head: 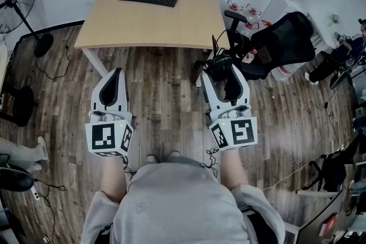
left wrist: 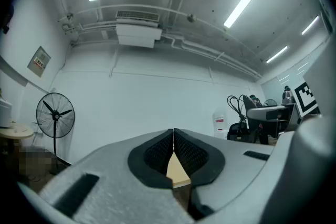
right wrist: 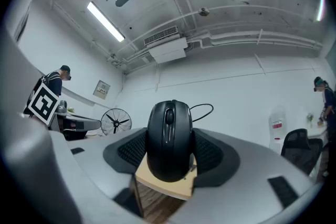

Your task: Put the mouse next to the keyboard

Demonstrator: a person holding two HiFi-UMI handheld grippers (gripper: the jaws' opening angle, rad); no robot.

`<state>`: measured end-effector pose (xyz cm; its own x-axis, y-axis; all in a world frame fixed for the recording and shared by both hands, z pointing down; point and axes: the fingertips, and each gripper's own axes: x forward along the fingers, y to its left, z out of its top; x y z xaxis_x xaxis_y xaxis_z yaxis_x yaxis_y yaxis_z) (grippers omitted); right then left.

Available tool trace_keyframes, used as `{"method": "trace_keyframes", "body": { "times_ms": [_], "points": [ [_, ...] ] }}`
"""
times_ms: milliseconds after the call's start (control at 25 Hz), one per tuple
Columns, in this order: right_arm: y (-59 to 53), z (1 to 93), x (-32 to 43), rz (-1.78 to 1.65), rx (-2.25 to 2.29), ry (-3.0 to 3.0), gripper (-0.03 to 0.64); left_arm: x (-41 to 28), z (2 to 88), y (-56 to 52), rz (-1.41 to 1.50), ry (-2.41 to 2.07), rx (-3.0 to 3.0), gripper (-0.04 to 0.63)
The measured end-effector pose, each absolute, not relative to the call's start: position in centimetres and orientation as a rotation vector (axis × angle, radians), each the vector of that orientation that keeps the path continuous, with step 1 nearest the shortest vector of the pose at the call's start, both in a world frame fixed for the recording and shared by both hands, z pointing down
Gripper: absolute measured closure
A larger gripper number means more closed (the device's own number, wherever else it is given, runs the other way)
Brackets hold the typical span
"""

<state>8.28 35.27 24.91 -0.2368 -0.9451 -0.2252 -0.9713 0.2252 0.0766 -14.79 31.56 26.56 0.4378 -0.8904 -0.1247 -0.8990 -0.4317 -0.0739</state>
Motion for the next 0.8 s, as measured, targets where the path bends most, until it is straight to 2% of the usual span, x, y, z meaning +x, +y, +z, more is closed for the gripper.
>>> {"method": "trace_keyframes", "body": {
  "times_ms": [800],
  "points": [
    [33.1, 25.6, 12.8, 0.283, -1.825, 2.359, 0.357, -10.4, 27.1, 30.2, 0.106, 1.622, -2.542, 0.584]
  ]
}}
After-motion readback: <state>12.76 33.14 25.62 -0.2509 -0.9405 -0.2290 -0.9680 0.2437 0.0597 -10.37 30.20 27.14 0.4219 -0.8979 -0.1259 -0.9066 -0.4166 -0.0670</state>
